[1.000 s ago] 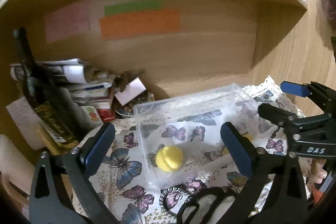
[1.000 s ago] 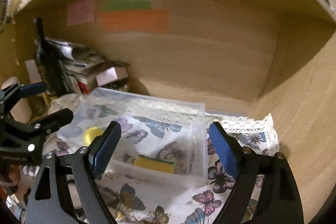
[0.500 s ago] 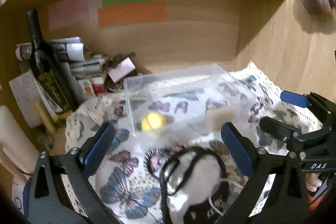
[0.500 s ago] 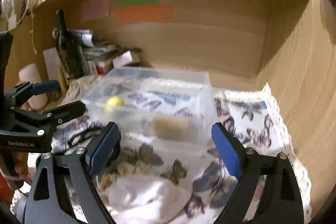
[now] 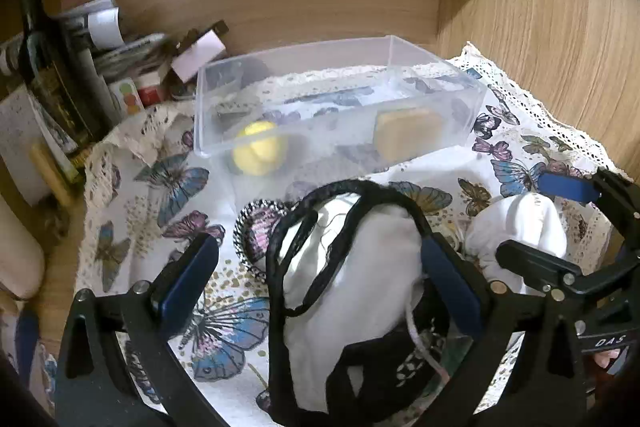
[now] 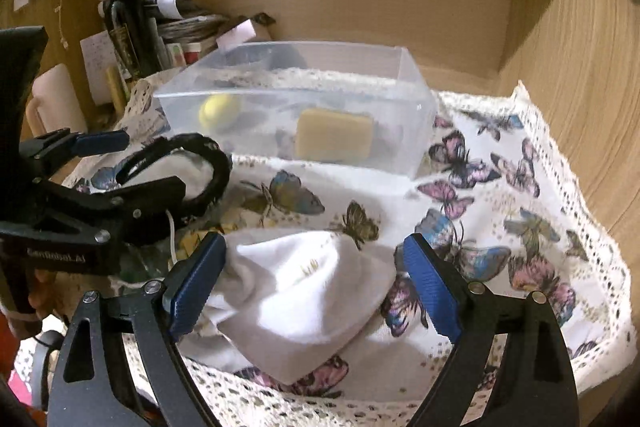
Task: Organize soft objects
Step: 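Grasp the black-strapped white cloth with the left gripper while the right grasps the white sock, then lift the cloth and sock into the clear box and open both grippers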
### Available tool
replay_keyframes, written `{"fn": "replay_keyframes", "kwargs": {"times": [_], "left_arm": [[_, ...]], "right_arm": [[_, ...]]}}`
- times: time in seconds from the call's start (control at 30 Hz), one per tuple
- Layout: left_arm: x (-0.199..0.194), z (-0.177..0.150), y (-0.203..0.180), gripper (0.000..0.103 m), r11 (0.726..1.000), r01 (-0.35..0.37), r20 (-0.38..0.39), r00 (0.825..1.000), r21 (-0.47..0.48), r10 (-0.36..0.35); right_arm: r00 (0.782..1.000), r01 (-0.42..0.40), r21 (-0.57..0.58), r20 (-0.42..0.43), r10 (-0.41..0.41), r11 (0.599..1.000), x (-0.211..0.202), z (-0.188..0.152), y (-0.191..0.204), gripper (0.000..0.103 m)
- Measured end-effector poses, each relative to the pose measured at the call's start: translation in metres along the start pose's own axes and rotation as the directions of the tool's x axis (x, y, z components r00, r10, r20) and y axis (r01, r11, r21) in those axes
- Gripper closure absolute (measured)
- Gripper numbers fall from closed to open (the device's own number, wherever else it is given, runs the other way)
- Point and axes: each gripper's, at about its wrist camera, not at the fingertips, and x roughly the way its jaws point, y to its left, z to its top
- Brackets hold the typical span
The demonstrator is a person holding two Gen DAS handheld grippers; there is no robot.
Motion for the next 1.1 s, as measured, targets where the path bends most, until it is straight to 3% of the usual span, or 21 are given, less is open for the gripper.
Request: {"fn": "replay_keyframes", "kwargs": {"times": [0.17, 0.27, 0.37, 0.43, 0.53, 0.57, 0.6, 0.67, 1.1], "left_arm": [[0.004, -0.003, 0.003, 0.000, 0.999, 0.045, -0.020, 0.999, -0.023, -0.045], [0.008, -0.005, 0.007, 0.002, 0.996, 0.077, -0.038, 0.996, -0.046, -0.079], [0.007, -0.004, 0.008, 0.030, 0.990, 0.132, -0.041, 0.990, -0.048, -0.134], [0.004, -0.005, 0.005, 0.036, 0.990, 0.137, -0.033, 0.990, -0.036, -0.138], [-0.004, -0.006, -0.003, 0.055, 0.992, 0.123, -0.008, 0.992, 0.018, -0.123], [-0.008, -0.006, -0.007, 0.065, 0.992, 0.117, 0.002, 0.993, 0.038, -0.117], [-0.010, -0.006, -0.010, 0.082, 0.990, 0.127, 0.004, 0.992, 0.054, -0.128], [-0.014, -0.005, -0.013, 0.088, 0.990, 0.126, 0.007, 0.992, 0.068, -0.127], [-0.055, 0.012, 0.012, 0.093, 0.997, 0.064, 0.148, 0.987, 0.032, -0.069]], "right_arm": [[0.998, -0.055, 0.042, -0.041, 0.056, 0.998, 0.005, -0.007, -0.008, 0.016], [0.994, -0.088, 0.068, -0.053, 0.092, 0.994, 0.006, -0.011, -0.011, 0.030], [0.991, -0.122, 0.088, -0.046, 0.126, 0.989, 0.004, -0.013, -0.014, 0.051], [0.991, -0.126, 0.086, -0.038, 0.130, 0.988, 0.001, -0.012, -0.013, 0.066], [0.993, -0.113, 0.062, -0.022, 0.114, 0.992, -0.003, -0.010, -0.009, 0.079], [0.994, -0.107, 0.050, -0.014, 0.108, 0.993, -0.005, -0.009, -0.007, 0.080], [0.995, -0.101, 0.043, -0.004, 0.101, 0.994, -0.007, -0.007, -0.006, 0.083], [0.997, -0.081, 0.025, 0.018, 0.081, 0.996, -0.011, -0.003, -0.004, 0.086], [0.989, -0.015, 0.058, 0.151, 0.006, 0.998, -0.032, 0.031, -0.018, 0.087]]}}
